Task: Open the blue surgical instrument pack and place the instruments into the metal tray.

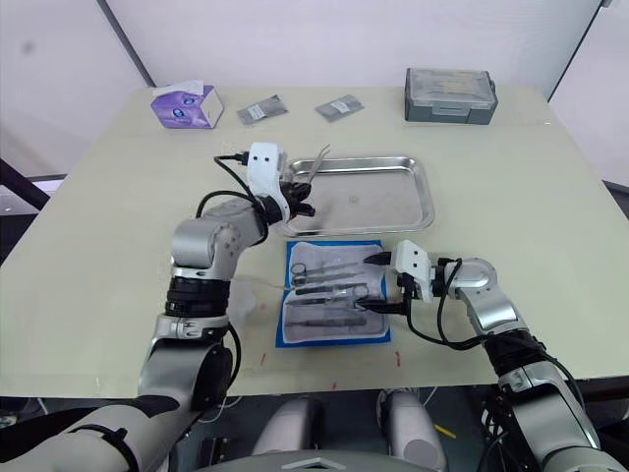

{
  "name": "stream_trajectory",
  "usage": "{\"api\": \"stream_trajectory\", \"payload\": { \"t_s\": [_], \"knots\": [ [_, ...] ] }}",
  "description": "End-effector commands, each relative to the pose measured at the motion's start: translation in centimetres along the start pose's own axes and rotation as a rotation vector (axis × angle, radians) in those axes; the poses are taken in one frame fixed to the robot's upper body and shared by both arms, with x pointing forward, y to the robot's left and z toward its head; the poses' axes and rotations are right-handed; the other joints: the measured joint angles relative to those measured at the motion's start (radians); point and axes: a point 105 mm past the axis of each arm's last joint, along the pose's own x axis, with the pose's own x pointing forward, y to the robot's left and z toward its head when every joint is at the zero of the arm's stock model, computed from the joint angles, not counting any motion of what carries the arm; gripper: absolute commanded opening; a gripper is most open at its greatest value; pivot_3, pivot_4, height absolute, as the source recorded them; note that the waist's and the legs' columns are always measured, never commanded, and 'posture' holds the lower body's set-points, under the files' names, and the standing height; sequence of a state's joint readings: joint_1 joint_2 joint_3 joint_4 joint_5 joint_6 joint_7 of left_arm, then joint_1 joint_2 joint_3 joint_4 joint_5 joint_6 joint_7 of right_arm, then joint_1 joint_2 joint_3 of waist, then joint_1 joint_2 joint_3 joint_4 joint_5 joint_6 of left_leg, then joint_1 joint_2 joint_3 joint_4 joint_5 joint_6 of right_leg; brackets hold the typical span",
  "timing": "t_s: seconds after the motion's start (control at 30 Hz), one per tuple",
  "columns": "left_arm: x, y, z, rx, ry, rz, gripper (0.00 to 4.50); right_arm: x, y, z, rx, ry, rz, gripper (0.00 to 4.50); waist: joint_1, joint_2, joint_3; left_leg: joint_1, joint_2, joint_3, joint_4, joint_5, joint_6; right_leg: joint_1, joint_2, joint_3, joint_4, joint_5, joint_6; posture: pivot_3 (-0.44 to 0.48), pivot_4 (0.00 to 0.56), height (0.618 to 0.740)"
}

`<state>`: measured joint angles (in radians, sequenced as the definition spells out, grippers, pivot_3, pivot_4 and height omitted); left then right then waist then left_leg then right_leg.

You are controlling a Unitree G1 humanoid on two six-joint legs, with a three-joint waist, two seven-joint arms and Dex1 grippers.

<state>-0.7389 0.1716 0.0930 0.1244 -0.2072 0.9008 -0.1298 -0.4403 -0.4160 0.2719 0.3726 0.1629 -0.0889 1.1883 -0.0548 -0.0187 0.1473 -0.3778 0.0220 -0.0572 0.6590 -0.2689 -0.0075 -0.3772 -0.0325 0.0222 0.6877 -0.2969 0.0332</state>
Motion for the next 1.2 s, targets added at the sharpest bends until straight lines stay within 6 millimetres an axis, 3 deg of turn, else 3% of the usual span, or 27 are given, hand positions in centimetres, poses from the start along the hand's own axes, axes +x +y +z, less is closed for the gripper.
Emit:
{"api": "stream_trajectory", "payload": {
  "t_s": [0.03, 0.37, 0.73, 0.9, 0.97, 1.03, 1.2],
  "knots": [
    [-0.2, 0.0, 1.2, -0.009, -0.064, 0.037, 0.08, 0.6, 2.2, -4.1, 0.091, 0.149, 0.048, 4.50, 0.001, 0.000, 0.000, 0.000, 0.000, 0.000, 0.000, 0.000, 0.000, 0.000, 0.000, 0.000, 0.000, 0.000, 0.000, 0.000, 0.150, 0.734],
    [0.7, -0.5, -1.1, -0.139, 0.012, 0.082, 0.08, 0.4, 2.4, -4.2, 0.091, 0.152, 0.049, 4.50, 0.002, 0.000, 0.000, 0.000, 0.000, 0.000, 0.000, 0.002, -0.004, 0.000, 0.000, 0.000, 0.000, 0.000, 0.000, 0.000, 0.150, 0.734],
    [0.8, -0.6, -1.4, -0.160, 0.025, 0.077, 0.08, 0.3, 2.5, -4.3, 0.093, 0.153, 0.043, 4.50, 0.003, 0.000, 0.000, 0.000, 0.000, 0.000, 0.000, 0.002, -0.005, 0.000, 0.000, 0.000, -0.001, 0.000, 0.000, 0.000, 0.150, 0.734],
    [0.7, -0.3, -1.5, -0.158, 0.027, 0.100, 2.02, 0.3, 2.6, -4.3, 0.094, 0.154, 0.042, 4.50, 0.004, 0.000, 0.000, 0.000, 0.000, 0.000, -0.001, 0.003, -0.005, 0.000, 0.000, 0.000, -0.001, 0.000, 0.000, 0.000, 0.150, 0.734],
    [0.7, -0.2, -1.5, -0.164, 0.029, 0.108, 2.50, 0.3, 2.5, -4.3, 0.094, 0.154, 0.041, 4.50, 0.004, 0.000, 0.000, 0.000, 0.000, 0.000, -0.001, 0.003, -0.005, 0.000, 0.000, 0.000, -0.001, 0.000, 0.000, 0.000, 0.150, 0.734],
    [0.6, -0.1, -1.4, -0.166, 0.028, 0.116, 3.33, 0.3, 2.5, -4.3, 0.094, 0.154, 0.041, 4.50, 0.005, 0.000, 0.000, 0.000, 0.000, 0.001, -0.001, 0.003, -0.005, 0.000, 0.000, 0.000, -0.001, 0.000, 0.000, 0.000, 0.150, 0.734],
    [0.3, -0.3, -0.6, -0.151, -0.002, 0.112, 3.33, 0.3, 2.5, -4.3, 0.094, 0.153, 0.040, 4.50, 0.005, 0.000, 0.000, 0.001, 0.000, 0.001, -0.002, 0.003, -0.005, 0.000, 0.000, 0.001, -0.001, 0.000, 0.000, 0.000, 0.150, 0.734]
  ]
}}
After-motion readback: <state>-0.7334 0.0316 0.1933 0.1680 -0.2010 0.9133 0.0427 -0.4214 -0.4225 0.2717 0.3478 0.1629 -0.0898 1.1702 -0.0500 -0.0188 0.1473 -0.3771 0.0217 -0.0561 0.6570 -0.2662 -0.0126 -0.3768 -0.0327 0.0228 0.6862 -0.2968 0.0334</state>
